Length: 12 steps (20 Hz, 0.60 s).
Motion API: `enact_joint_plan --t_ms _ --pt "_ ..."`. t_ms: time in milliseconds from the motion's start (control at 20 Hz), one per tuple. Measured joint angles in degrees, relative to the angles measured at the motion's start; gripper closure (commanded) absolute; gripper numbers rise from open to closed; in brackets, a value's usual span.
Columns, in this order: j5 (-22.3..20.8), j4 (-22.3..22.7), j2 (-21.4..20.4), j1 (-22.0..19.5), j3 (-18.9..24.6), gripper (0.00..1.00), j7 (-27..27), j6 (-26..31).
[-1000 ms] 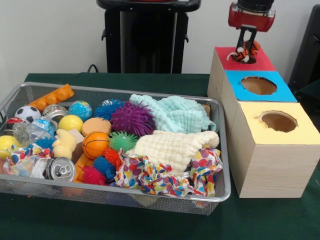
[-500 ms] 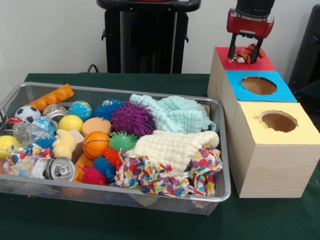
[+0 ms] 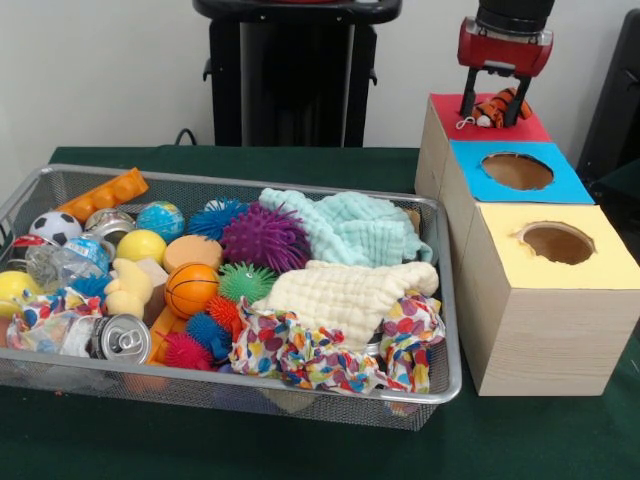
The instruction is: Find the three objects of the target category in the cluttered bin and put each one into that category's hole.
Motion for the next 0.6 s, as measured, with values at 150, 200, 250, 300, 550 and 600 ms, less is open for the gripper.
enact_joint_plan --t_ms 150,200,250,300,550,600 --pt "0.0 0.0 -0.2 0.0 -0.1 0.0 0.0 0.0" --pt "0.0 0.0 -0.2 0.0 -0.1 0.0 0.0 0.0" --pt "0.0 -0.1 -0.4 0.0 -0.2 0.0 0.0 0.0" --pt "0.0 -0.1 -0.4 0.0 -0.2 0.0 0.0 0.0" --pt "0.0 -0.2 -1.1 0.0 -0.2 0.0 0.0 0.0" --pt "0.0 -0.2 -1.2 0.0 -0.2 0.0 0.0 0.0"
